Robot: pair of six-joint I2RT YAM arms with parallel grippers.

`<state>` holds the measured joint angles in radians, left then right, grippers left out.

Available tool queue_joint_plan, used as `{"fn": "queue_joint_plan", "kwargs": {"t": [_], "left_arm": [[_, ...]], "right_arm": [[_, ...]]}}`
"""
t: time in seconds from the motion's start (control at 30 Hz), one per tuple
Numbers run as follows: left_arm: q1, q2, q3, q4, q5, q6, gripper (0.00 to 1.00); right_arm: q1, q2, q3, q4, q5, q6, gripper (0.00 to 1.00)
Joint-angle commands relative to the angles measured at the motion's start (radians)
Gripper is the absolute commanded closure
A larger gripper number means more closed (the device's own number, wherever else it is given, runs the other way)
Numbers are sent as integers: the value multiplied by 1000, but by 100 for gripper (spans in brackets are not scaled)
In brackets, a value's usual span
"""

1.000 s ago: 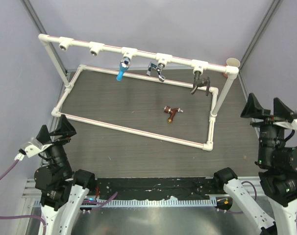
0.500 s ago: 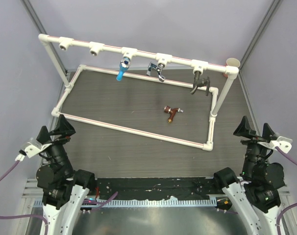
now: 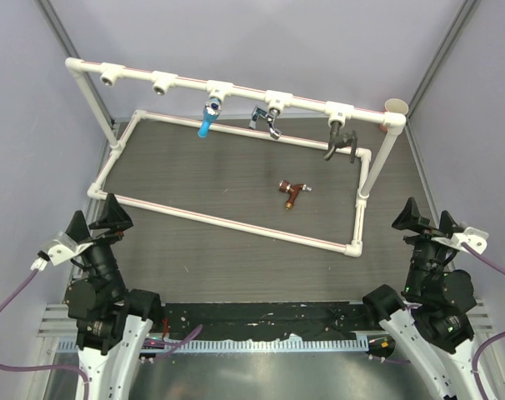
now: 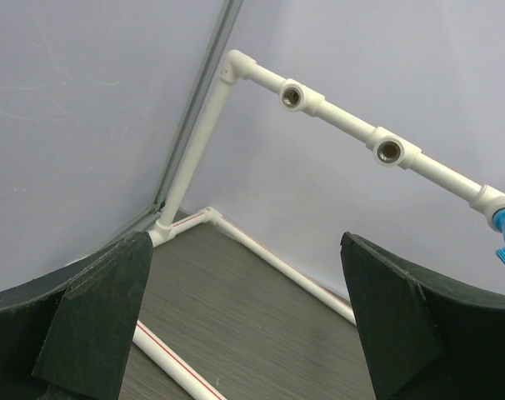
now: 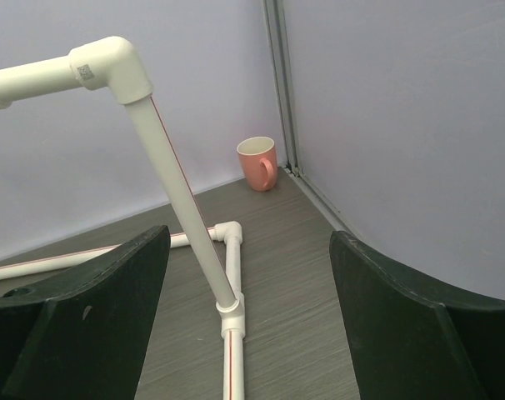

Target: Install the water faucets

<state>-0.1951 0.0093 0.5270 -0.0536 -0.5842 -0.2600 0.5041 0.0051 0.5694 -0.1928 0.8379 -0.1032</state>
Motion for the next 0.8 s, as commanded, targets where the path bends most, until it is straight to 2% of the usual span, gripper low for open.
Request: {"fn": "queue_joint_plan", "kwargs": {"t": [0.0, 0.1, 0.47, 0.77], "left_arm": [[40, -55, -5, 49, 63, -50, 0], [63, -55, -12, 49, 46, -82, 0], [91, -54, -22, 95, 224, -73, 0], [95, -54, -30, 110, 241, -82, 0]], "right_arm": [[13, -2, -5, 53, 44, 22, 17], [16, -1, -8, 53, 44, 22, 17], [31, -1, -11, 53, 33, 23, 18], [37, -2, -16, 56, 27, 22, 18]]}}
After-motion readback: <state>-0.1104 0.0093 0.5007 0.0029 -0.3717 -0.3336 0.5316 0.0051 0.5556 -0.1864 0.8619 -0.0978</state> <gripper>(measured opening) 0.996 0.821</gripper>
